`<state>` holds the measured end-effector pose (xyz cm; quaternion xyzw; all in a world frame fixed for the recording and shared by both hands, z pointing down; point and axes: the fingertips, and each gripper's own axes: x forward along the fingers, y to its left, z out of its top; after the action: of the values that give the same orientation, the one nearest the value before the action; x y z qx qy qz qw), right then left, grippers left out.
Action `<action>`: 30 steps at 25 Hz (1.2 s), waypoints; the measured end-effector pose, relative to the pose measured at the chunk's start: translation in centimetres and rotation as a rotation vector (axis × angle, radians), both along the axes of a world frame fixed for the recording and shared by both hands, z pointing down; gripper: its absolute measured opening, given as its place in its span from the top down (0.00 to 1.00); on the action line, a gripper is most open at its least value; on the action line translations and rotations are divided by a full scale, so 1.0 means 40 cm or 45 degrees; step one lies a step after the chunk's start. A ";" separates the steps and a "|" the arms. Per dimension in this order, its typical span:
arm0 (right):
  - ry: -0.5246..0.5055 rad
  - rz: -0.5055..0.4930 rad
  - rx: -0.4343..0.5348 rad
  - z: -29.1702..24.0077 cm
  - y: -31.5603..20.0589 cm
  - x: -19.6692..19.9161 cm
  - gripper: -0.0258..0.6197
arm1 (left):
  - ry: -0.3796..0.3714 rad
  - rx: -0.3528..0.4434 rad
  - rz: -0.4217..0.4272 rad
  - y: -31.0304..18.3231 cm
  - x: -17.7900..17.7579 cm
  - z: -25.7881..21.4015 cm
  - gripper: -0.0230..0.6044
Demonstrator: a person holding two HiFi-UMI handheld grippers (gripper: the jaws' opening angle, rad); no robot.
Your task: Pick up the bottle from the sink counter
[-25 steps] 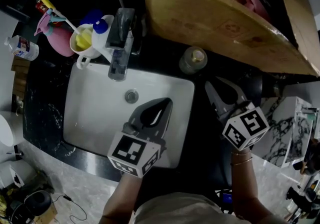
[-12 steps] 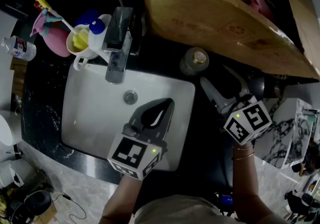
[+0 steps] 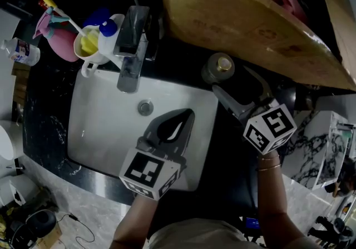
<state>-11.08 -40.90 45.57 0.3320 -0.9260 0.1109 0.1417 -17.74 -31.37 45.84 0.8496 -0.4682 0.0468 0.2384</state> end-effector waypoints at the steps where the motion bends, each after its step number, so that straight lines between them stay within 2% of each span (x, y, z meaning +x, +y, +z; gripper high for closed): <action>1: 0.012 -0.009 0.000 0.003 -0.002 -0.006 0.44 | -0.002 -0.001 -0.004 -0.001 -0.002 0.001 0.96; 4: 0.046 -0.037 0.015 0.010 -0.014 -0.031 0.44 | -0.006 0.000 -0.019 -0.005 -0.010 -0.003 0.96; 9: 0.004 -0.010 -0.001 0.018 -0.028 -0.050 0.44 | -0.001 0.005 -0.030 -0.004 -0.016 -0.011 0.96; 16: 0.030 -0.021 0.025 0.019 -0.049 -0.077 0.44 | 0.004 0.005 -0.032 -0.004 -0.017 -0.011 0.96; 22: 0.129 -0.082 -0.012 0.045 -0.065 -0.106 0.44 | 0.010 0.005 -0.030 -0.005 -0.015 -0.010 0.96; 30: 0.185 -0.083 -0.042 0.061 -0.076 -0.121 0.44 | 0.022 0.013 -0.034 -0.007 -0.014 -0.017 0.96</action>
<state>-15.92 -43.94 48.03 0.3064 -0.9216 0.0972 0.2176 -18.29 -31.63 45.17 0.8448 -0.4776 0.0340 0.2388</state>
